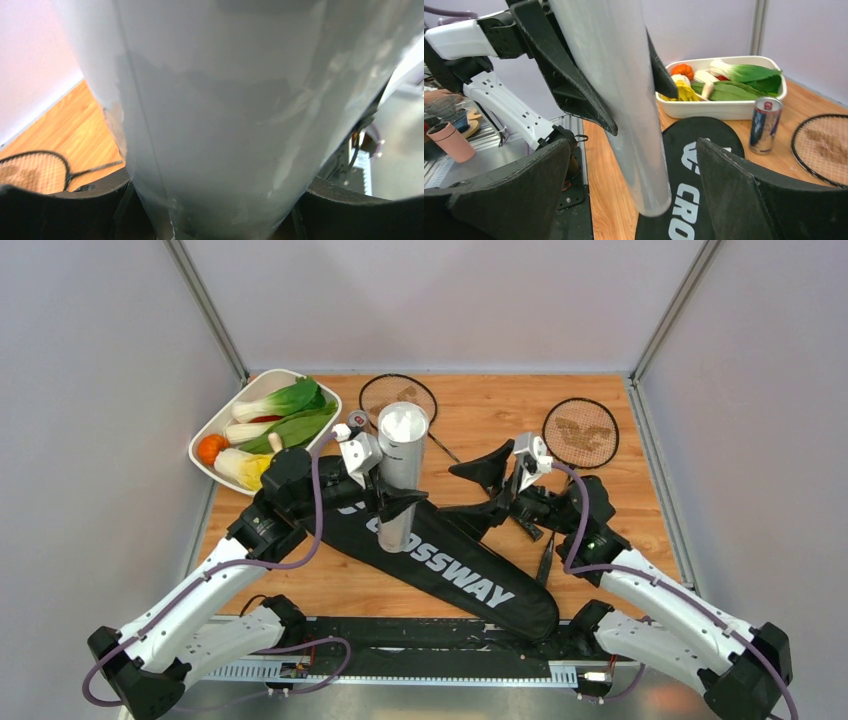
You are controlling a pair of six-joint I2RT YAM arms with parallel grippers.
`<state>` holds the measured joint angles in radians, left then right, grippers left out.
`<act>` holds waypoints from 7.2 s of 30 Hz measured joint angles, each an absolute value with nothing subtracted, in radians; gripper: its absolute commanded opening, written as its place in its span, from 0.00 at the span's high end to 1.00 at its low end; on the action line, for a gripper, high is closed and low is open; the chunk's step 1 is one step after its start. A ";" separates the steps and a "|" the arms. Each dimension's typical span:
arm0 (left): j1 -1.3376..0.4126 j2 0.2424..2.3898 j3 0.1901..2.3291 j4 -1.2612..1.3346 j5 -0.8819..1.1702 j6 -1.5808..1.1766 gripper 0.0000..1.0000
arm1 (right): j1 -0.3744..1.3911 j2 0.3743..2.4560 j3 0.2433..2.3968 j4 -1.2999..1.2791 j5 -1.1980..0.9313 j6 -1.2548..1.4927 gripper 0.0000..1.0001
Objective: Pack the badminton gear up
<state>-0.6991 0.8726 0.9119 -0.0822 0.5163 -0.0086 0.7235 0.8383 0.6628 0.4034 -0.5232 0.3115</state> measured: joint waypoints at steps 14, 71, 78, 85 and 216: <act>-0.699 0.912 0.891 0.196 0.576 -0.290 0.58 | 0.899 1.083 0.683 0.651 -0.482 0.229 0.28; -0.699 0.857 0.816 -0.334 -0.073 -0.041 0.00 | 0.220 2.055 1.558 -0.190 -0.026 0.062 0.36; -0.699 0.874 0.814 -0.353 -0.285 -0.135 0.00 | 0.222 2.147 1.645 -0.232 0.044 0.027 0.11; -0.699 0.881 0.814 -0.397 -0.422 -0.348 0.04 | 0.233 2.020 1.562 -0.257 0.043 0.020 0.14; -0.793 0.931 0.645 -0.384 -0.031 -0.691 1.00 | 0.466 1.909 1.228 -0.361 -0.084 -0.049 0.69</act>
